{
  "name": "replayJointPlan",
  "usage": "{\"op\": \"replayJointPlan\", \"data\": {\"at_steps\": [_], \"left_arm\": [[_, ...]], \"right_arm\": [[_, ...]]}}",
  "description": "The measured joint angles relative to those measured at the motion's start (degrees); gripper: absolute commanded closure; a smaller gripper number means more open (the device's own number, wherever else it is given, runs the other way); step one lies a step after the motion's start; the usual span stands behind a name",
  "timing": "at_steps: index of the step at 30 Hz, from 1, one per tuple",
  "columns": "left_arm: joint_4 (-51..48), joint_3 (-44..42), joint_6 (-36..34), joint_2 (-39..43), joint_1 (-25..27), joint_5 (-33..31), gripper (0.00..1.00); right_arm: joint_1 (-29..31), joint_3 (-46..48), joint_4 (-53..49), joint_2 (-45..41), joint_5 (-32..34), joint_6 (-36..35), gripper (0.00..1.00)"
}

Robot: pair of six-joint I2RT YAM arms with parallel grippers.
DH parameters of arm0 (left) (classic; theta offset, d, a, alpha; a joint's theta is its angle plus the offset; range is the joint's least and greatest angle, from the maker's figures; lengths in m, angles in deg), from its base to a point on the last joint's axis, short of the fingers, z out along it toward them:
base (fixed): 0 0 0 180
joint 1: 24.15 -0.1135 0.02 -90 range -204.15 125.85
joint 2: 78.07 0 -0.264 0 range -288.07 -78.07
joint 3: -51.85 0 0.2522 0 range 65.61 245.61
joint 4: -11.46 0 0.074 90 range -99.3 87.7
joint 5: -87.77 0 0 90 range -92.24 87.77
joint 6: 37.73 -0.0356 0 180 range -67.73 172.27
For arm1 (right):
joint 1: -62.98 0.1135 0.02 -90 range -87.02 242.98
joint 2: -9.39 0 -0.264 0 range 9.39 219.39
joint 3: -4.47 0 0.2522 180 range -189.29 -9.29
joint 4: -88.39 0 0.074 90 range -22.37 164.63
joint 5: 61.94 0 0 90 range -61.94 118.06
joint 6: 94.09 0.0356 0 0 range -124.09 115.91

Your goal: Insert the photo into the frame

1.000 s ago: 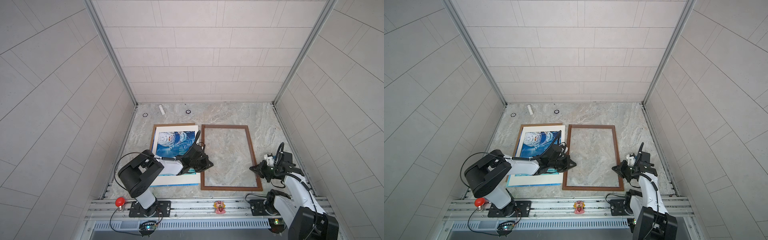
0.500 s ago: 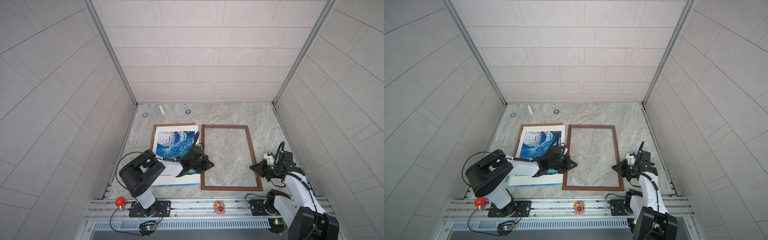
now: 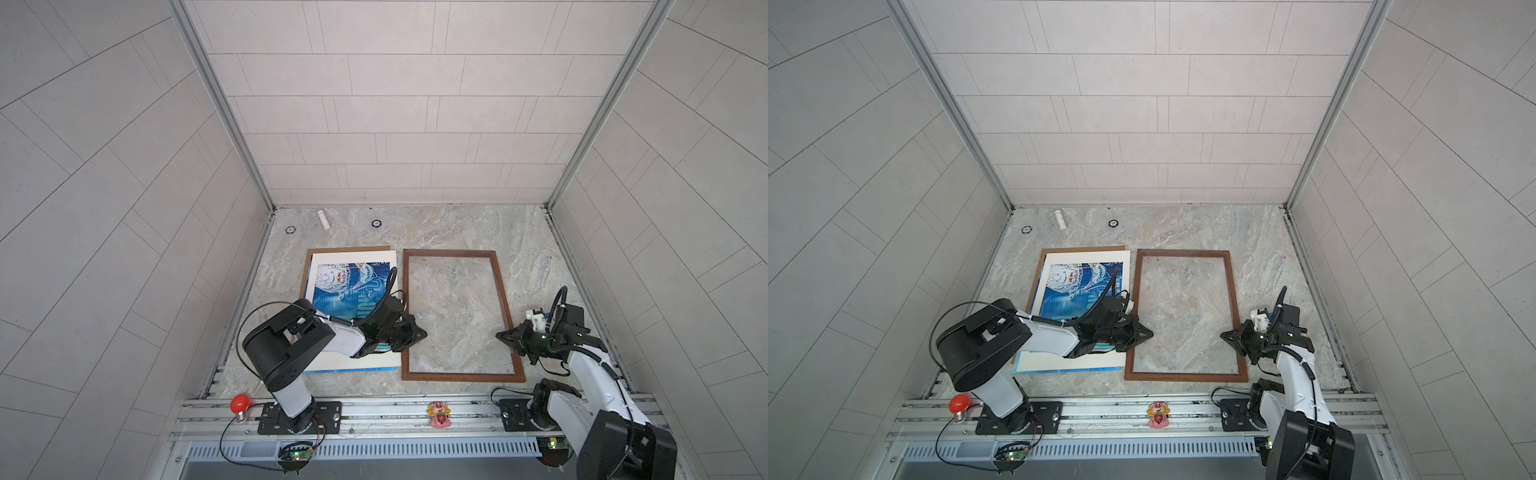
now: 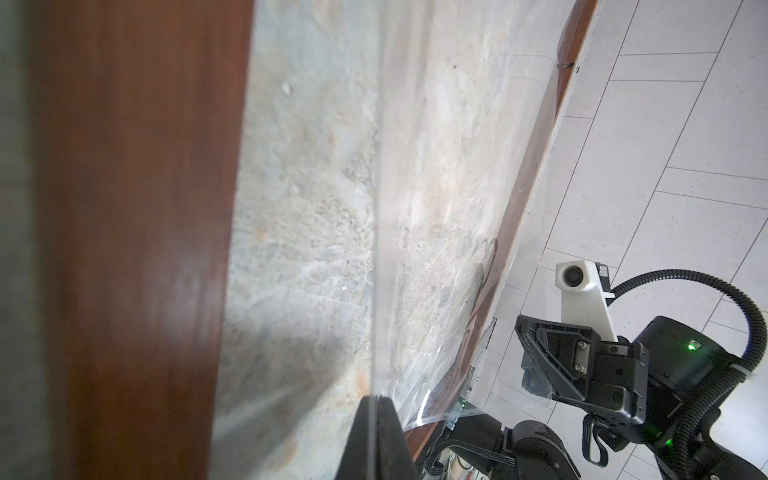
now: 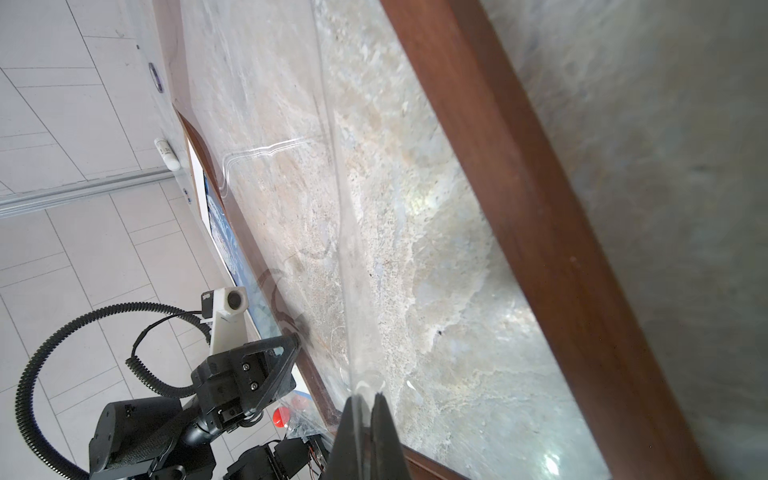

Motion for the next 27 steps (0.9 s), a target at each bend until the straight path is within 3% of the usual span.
{"op": "replayJointPlan", "data": {"at_steps": [17, 27], "left_arm": [[-0.76, 1.44, 1.22, 0.48, -0.15, 2.89, 1.00], [-3.32, 2.10, 0.98, 1.05, -0.17, 4.22, 1.00]], "right_arm": [[0.17, -1.51, 2.12, 5.07, -5.97, 3.15, 1.00], [1.22, -1.51, 3.76, 2.01, -7.56, 4.04, 1.00]]}}
